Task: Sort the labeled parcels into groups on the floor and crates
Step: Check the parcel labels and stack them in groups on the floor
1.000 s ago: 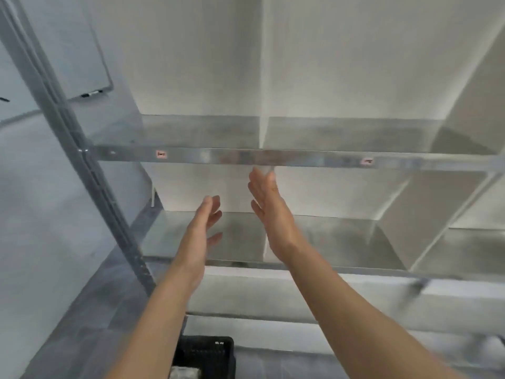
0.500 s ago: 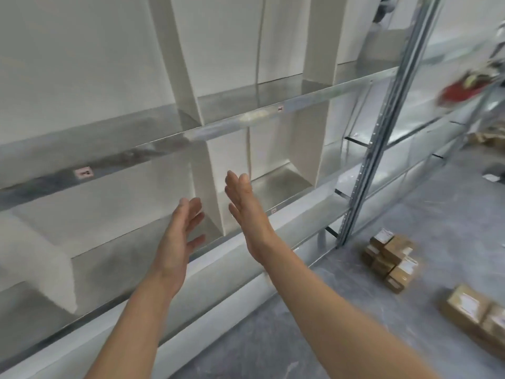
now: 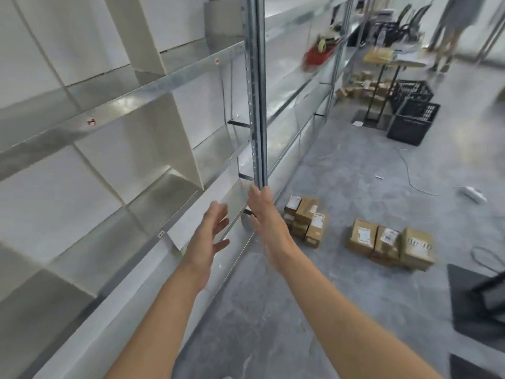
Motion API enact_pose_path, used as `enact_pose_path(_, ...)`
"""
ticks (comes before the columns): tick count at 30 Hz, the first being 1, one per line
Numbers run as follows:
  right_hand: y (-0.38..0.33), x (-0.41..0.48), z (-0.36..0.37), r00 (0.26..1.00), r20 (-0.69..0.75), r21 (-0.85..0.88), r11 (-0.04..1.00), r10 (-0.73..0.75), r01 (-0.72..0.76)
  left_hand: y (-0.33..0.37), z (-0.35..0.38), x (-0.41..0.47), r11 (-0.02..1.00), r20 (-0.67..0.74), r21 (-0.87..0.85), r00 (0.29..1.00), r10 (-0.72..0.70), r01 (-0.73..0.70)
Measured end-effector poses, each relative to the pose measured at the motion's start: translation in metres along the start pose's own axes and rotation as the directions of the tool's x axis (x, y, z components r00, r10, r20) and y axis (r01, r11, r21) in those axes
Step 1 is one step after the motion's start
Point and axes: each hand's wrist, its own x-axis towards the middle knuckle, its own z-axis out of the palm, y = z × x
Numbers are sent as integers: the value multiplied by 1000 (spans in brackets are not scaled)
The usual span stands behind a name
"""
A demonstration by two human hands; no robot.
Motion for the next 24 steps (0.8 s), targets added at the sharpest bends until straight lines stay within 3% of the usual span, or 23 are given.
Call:
enact_pose_path(13,42,159,-79,924,-343,61,986,167,-156,-15,32,220,980,213,85,957,-195,181)
enact_pose_path(24,54,268,-149,846,-457,155,962,273,-227,-19,72,367,942,303,217,899,-315,257)
